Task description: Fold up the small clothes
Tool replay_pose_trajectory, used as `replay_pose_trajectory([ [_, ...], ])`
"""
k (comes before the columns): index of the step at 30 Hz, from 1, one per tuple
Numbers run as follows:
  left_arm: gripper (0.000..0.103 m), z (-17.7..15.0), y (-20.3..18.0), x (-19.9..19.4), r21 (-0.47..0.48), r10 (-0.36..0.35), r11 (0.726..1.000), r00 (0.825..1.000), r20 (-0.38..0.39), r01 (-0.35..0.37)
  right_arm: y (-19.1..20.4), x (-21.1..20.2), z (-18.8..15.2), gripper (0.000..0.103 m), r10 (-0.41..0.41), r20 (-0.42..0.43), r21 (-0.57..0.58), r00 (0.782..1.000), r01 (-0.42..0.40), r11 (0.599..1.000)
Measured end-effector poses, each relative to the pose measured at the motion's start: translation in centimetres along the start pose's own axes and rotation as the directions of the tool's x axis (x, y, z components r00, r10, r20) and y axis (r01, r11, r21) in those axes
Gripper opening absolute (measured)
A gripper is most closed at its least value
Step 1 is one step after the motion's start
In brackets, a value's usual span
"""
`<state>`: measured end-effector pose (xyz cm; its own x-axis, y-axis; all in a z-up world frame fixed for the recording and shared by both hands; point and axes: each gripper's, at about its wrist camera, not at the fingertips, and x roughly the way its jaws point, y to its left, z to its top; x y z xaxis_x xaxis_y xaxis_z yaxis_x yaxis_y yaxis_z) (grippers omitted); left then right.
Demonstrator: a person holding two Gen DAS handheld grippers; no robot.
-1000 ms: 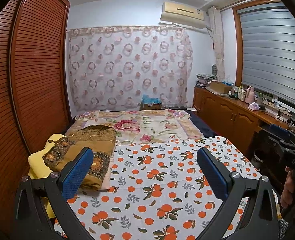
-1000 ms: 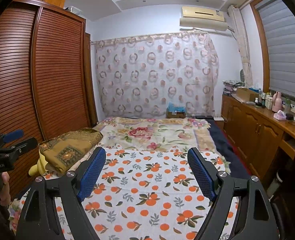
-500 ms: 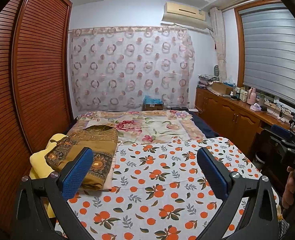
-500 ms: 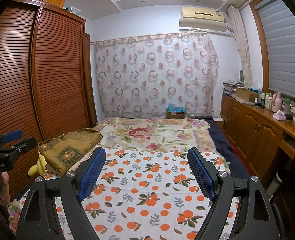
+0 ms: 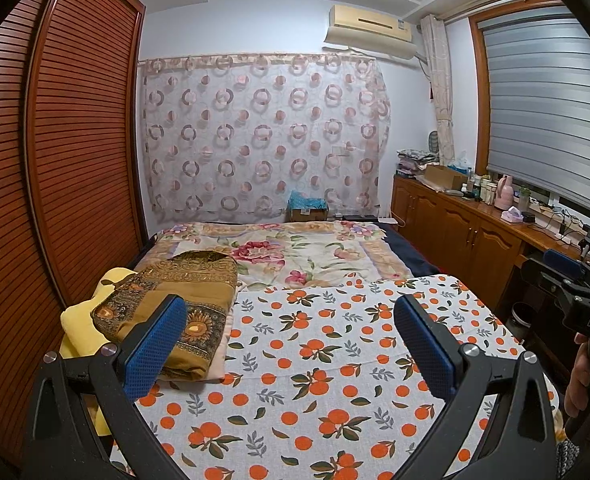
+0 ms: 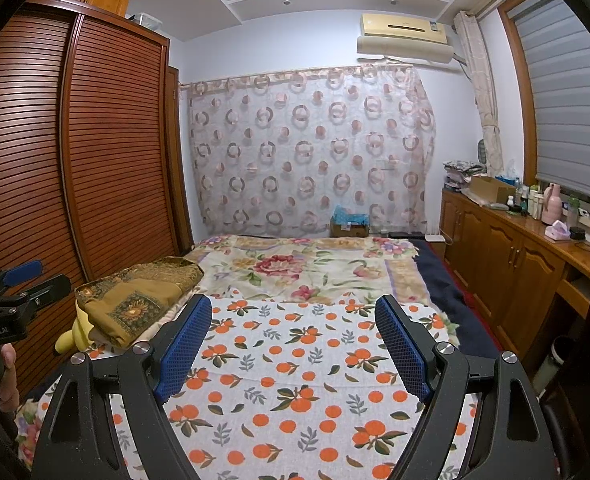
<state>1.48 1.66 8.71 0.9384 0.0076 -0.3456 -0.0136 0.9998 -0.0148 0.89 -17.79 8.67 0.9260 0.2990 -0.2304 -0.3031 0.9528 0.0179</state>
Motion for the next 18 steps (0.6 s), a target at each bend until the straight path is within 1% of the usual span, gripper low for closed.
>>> replay_pose_trajectory([
  [18,0.103,-0.07,0.03,0.03,0.001,0.001,1.0,1.0,0.001,-0.001,-0.03,0.05,-0.03,0.085,-0.004,0.001,-0.001,1.0,0.004,1.0],
])
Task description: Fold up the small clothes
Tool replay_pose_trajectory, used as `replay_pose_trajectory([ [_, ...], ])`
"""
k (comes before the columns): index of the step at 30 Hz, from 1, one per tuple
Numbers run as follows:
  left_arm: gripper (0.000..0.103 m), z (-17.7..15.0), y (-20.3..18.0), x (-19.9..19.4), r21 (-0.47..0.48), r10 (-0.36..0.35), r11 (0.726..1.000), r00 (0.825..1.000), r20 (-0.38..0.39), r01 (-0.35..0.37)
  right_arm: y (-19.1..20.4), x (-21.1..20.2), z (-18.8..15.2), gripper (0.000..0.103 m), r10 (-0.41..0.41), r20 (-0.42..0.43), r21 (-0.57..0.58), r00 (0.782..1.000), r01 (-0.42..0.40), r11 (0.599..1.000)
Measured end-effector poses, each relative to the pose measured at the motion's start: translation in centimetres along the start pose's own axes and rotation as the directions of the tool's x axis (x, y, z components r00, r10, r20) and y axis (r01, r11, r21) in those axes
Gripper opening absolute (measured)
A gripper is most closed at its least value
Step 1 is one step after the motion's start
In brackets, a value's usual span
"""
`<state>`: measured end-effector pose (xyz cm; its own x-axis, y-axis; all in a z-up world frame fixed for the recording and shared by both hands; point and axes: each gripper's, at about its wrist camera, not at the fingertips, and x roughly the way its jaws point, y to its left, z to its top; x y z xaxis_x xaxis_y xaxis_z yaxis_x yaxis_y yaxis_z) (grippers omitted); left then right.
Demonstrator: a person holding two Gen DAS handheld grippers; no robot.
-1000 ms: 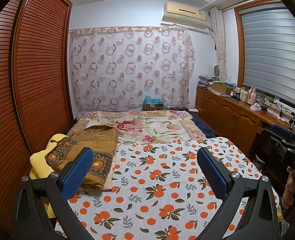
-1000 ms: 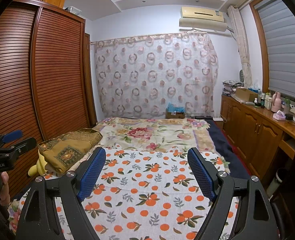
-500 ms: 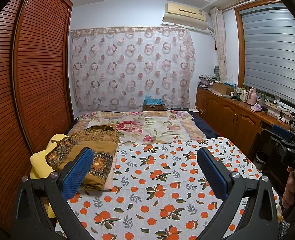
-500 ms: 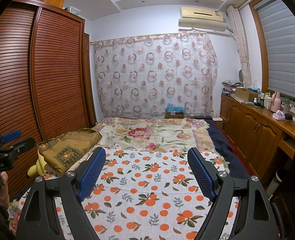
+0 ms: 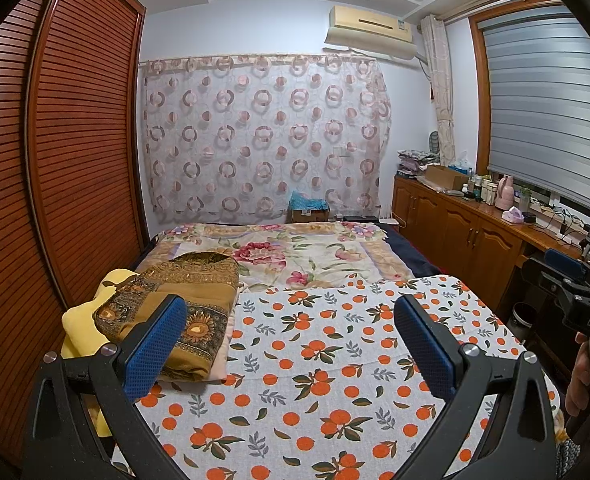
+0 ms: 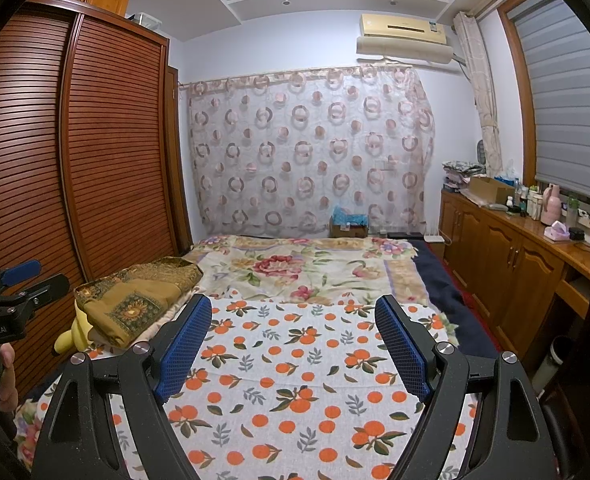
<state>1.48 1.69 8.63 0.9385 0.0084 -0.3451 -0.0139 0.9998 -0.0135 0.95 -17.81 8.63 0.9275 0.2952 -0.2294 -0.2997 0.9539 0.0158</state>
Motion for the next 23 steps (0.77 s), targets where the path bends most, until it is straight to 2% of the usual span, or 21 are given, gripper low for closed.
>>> replay_pose_trajectory([
  [23,0.103,-0.13,-0.04,0.0,0.001,0.0,1.0,1.0,0.002,0.0,-0.18,-0.1,-0.03,0.085,-0.001,0.001,-0.001,1.0,0.001,1.0],
])
